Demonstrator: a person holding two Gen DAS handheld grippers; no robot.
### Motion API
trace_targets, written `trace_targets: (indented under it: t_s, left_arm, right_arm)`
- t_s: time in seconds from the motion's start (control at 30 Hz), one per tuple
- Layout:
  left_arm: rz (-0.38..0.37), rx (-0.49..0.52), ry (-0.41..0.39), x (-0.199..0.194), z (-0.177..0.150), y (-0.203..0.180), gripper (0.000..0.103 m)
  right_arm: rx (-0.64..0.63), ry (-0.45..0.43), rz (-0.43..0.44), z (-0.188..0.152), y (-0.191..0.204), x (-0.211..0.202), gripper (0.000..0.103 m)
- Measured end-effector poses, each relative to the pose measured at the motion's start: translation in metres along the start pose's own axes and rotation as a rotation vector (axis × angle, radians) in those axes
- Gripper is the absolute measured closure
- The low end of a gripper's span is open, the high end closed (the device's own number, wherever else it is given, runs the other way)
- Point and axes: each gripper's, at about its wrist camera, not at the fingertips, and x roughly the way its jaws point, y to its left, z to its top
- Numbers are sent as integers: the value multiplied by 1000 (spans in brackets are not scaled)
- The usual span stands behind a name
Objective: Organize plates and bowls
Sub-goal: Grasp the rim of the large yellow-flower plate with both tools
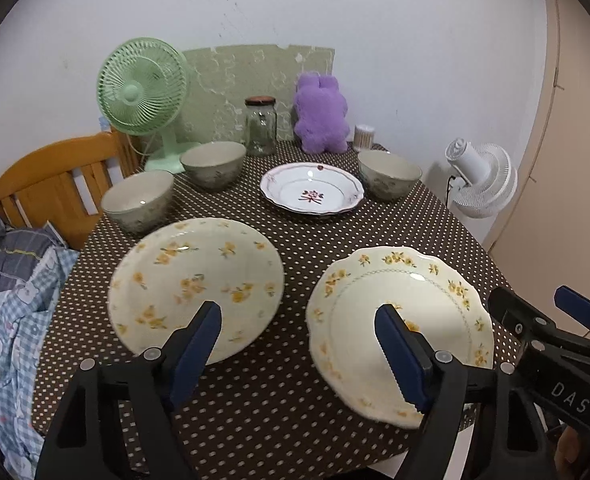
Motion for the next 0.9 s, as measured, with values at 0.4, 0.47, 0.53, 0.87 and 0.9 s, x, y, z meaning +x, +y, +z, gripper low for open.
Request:
trace_targets:
  t_s: [0.4, 0.47, 0.53, 0.87, 0.9]
  left_arm:
    - [62, -44, 187, 70, -12, -32, 28]
    - [70, -51, 219, 80, -16, -35, 28]
    - [78, -59, 242, 89, -19, -38, 29]
    - [114, -69, 306, 114, -24, -46, 34]
    - [118, -70, 309, 115, -24, -46, 34]
  right_arm:
    - [-21, 193, 30, 7, -34, 85, 13]
    - [-26, 223, 35, 5, -37, 97, 14]
    - [-31, 250, 38, 3, -39, 107, 15]
    - [-30, 363, 70, -1, -47, 151, 32]
    - [-21, 369, 92, -1, -48, 154, 33]
